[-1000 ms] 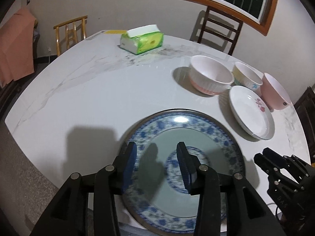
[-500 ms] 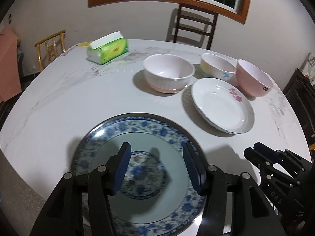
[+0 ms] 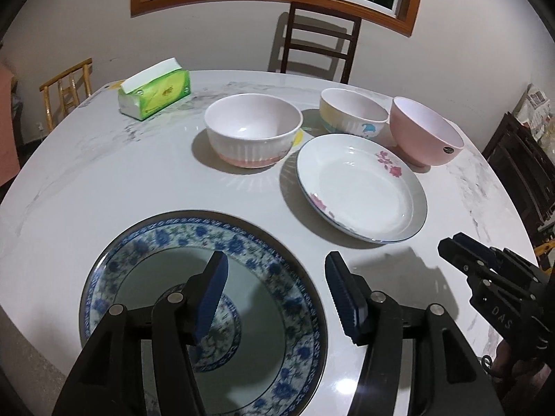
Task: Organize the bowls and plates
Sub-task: 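Open both tools and move them toward the white pink-flowered plate, then grasp the white pink-flowered plate rim with the left tool while the right tool grips it too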
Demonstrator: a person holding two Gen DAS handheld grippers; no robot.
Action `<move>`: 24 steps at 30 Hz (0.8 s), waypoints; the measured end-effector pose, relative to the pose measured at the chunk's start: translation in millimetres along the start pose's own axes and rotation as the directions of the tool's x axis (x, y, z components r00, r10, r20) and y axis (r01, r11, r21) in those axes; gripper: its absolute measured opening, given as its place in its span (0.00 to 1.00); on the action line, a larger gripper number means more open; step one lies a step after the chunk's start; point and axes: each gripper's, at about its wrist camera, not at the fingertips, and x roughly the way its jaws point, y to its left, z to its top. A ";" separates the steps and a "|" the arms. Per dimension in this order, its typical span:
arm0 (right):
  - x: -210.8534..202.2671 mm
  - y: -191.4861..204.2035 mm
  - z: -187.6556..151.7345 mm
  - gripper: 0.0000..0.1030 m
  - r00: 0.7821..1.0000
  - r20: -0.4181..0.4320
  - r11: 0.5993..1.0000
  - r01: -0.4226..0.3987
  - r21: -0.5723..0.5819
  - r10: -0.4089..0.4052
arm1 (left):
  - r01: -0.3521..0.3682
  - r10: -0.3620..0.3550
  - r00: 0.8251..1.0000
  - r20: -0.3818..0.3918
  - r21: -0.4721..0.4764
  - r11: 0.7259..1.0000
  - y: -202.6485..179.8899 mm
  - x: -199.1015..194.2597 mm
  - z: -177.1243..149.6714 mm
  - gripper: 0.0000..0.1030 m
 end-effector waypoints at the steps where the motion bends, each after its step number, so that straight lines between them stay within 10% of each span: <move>1: 0.6 -2.3 0.9 0.27 1.000 0.002 1.000 -0.003 0.004 0.003 | 0.000 0.000 1.000 -0.001 0.008 1.000 -1.5 1.5 1.7 0.53; 24: 64.0 -57.4 45.7 0.27 0.996 -0.061 0.996 -0.055 0.072 0.059 | 0.087 -0.092 0.988 -0.121 -0.048 0.995 -19.8 73.4 54.2 0.52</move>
